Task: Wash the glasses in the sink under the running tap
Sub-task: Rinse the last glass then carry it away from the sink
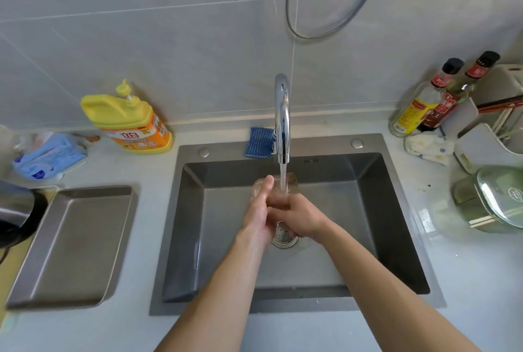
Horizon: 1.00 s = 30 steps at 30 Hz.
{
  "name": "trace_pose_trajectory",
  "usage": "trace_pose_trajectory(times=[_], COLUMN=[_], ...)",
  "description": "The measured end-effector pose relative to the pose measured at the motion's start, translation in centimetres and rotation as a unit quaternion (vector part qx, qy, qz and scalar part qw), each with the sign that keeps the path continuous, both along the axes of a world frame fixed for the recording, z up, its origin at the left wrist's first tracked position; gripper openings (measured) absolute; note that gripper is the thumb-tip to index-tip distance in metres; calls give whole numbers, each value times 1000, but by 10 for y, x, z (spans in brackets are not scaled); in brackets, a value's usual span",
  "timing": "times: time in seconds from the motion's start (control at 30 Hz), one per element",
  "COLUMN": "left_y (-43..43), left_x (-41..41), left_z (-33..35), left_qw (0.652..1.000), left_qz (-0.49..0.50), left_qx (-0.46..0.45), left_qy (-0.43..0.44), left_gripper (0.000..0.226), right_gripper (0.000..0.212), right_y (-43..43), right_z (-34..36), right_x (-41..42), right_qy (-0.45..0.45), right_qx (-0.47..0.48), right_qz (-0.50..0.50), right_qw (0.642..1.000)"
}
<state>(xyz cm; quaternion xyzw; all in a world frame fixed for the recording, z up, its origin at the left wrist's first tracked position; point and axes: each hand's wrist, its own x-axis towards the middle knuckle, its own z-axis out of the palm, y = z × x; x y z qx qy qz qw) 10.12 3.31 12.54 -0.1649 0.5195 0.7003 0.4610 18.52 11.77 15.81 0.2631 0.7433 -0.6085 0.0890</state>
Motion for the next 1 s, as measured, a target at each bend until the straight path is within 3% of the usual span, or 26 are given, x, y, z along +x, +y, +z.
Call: trace_pose_trajectory(times=[0.07,0.13,0.17,0.23,0.3,0.33,0.4,0.47,0.53,0.6,0.67,0.73,0.77,0.83,0.9,0.97,1.0], left_y=[-2,-2,-1,2,6,7,7,6,7,6,4,2,1,2,5,6,5], left_x=[-1,-1,-3,-5,-5,-5,-3,0,1,-3,-6,-5,-3,5,9,8,6], left_z=[-1,2,3,9,16,16,12,13,13,13,19,24,24,24,23,27,29], left_qw=[1000,1000,999,1000,1000,999,999,999,998,998,998,998,998,999,999,998,998], left_qz=[14,17,13,-6,-26,-30,-21,5,21,17,-3,-23,-18,-2,5,-3,-3], left_qx=[3,18,25,1,-15,-17,1,17,34,22,6,-3,0,6,20,25,25], left_qy=[9,17,19,13,-4,-15,-35,-46,-51,-52,-57,-54,-54,-53,-48,-53,-58], left_gripper=[58,78,78,57,44,51,63,65,62,60,62,62,60,57,62,66,67], right_gripper=[23,29,34,40,38,36,31,25,24,29,33,29,24,20,25,22,16], right_y=[3,5,7,11,20,23,21,8,-1,-1,9,23,26,19,10,7,10], right_z=[-1,-3,-6,-6,-10,-11,-11,-5,0,-1,-5,-15,-15,-5,3,9,8], right_x=[4,9,11,16,20,21,18,10,2,6,17,22,22,16,9,9,11], right_qy=[39,32,24,15,29,29,51,83,76,56,62,68,66,88,99,81,75], right_qx=[-190,-233,-177,21,225,289,328,252,102,-7,93,281,304,235,79,-51,-65], right_qz=[-63,-76,-51,37,126,139,101,9,-63,-59,36,123,120,41,-40,-65,-48], right_qw=[979,969,983,999,966,947,938,964,990,997,993,950,943,967,991,993,994])
